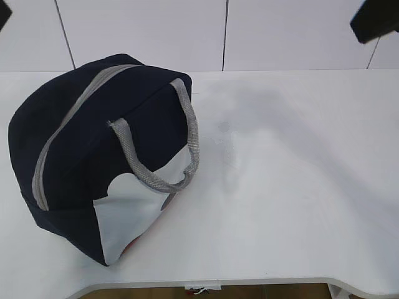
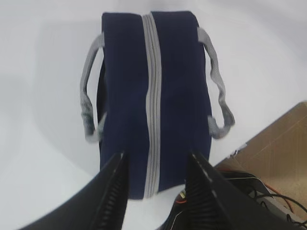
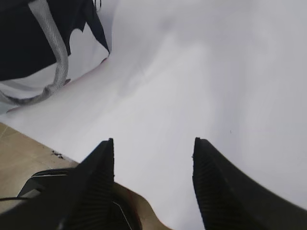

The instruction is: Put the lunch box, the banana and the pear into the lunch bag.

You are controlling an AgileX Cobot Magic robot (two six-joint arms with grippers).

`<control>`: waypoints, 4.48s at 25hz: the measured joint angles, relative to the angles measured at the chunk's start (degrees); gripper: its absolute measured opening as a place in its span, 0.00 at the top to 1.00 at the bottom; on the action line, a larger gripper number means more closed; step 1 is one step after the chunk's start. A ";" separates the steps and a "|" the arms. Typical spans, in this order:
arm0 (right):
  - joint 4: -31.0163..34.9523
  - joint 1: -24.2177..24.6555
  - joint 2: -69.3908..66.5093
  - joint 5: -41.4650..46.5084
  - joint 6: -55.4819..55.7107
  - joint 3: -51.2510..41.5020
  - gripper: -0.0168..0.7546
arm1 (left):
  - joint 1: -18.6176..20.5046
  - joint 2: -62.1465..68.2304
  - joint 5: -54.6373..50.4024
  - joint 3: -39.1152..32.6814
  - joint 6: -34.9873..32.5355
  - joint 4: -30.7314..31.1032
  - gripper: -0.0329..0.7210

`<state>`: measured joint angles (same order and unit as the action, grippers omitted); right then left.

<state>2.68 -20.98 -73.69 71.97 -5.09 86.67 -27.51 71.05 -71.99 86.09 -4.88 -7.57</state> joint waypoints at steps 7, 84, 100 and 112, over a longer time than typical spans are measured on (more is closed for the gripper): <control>0.00 0.00 11.56 0.00 0.22 -14.16 0.42 | 0.00 -13.59 -0.20 -7.69 0.00 0.36 0.56; -0.85 0.25 74.62 -6.31 0.11 -58.26 0.42 | 5.29 -70.73 8.76 -55.94 -0.22 4.79 0.65; -0.85 16.24 74.62 -6.31 0.11 -58.26 0.42 | 25.58 -70.73 8.76 -55.94 -0.22 4.93 0.65; -0.81 16.40 74.62 -6.31 0.11 -58.26 0.42 | 25.58 -70.73 8.76 -55.94 -0.22 4.93 0.64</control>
<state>1.87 -4.59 0.93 65.66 -4.97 28.41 -1.93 0.32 -63.23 30.15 -5.10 -2.64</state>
